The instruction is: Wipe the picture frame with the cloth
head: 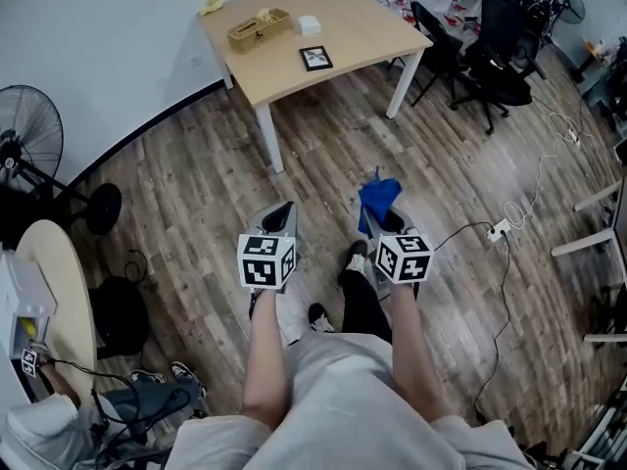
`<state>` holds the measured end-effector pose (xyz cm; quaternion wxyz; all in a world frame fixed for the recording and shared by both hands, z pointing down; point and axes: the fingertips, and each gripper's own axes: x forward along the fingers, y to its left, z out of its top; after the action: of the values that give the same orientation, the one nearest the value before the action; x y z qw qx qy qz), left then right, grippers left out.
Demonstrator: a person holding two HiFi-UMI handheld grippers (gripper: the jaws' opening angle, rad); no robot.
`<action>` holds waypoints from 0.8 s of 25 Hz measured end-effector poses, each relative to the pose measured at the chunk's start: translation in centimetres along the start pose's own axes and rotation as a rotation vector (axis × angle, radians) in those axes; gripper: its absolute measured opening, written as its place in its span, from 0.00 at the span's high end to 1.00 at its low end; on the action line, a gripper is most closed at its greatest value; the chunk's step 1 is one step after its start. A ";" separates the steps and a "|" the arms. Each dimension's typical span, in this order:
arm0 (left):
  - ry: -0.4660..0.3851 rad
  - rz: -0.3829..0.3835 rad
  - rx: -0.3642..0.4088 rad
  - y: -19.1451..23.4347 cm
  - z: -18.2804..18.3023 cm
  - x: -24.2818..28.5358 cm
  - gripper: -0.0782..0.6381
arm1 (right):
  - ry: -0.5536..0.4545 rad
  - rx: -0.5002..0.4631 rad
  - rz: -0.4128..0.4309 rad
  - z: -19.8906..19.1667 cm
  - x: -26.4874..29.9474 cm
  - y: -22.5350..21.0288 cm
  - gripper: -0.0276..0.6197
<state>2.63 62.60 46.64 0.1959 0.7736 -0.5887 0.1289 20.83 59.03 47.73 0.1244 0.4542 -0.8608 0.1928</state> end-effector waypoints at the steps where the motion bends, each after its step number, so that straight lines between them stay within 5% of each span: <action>1: -0.009 -0.003 0.001 0.0 0.1 0.2 0.82 | -0.003 0.010 0.005 0.0 0.2 -0.2 0.79; 20: -0.055 0.028 0.009 8.4 8.0 11.9 0.82 | 0.001 -0.020 0.072 7.3 14.8 -4.0 0.79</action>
<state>-2.41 46.79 45.89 0.1746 0.7693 -0.6041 0.1129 15.68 42.89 47.87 0.1225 0.4215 -0.8785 0.1886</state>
